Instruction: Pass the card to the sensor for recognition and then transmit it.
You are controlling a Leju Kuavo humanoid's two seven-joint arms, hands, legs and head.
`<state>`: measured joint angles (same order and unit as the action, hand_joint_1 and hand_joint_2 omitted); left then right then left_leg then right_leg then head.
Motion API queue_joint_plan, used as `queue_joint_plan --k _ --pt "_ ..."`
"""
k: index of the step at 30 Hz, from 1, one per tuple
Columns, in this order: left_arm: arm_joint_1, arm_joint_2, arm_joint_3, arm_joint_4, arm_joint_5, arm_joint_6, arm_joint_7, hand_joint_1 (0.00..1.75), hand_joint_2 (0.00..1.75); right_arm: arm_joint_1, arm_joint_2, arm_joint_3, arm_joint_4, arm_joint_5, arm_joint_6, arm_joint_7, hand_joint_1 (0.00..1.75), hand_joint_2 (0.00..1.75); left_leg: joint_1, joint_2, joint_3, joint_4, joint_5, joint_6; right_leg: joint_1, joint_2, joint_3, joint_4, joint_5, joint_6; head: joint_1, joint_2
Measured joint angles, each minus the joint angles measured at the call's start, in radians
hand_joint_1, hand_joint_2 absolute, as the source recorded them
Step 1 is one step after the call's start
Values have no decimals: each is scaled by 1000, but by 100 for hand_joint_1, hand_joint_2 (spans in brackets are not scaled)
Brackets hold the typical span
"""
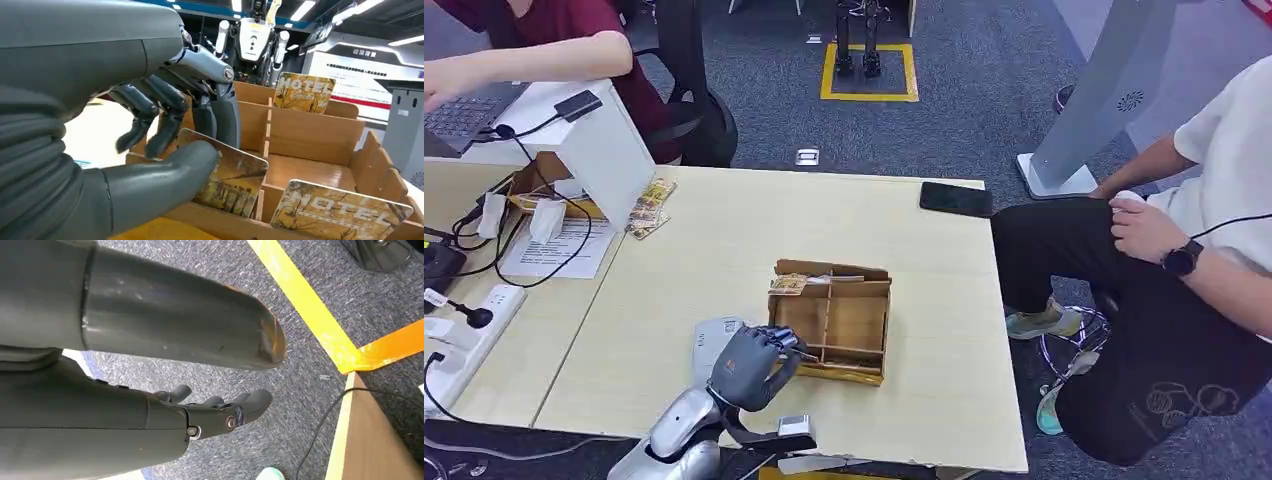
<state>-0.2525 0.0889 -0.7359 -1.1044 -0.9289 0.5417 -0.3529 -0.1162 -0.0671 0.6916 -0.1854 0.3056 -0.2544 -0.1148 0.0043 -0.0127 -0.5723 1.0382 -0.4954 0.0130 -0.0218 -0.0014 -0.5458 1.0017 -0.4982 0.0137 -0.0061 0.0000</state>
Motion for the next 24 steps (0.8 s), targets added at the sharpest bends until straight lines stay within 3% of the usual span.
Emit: queue_joint_plan --k 24 --pt "6 3 56 0 79 -16 -31 175 175 2 0 -16 0 6 -4 -12 0 0 0 0 0 0 0 0 0 0 0 0 0 0 0 0"
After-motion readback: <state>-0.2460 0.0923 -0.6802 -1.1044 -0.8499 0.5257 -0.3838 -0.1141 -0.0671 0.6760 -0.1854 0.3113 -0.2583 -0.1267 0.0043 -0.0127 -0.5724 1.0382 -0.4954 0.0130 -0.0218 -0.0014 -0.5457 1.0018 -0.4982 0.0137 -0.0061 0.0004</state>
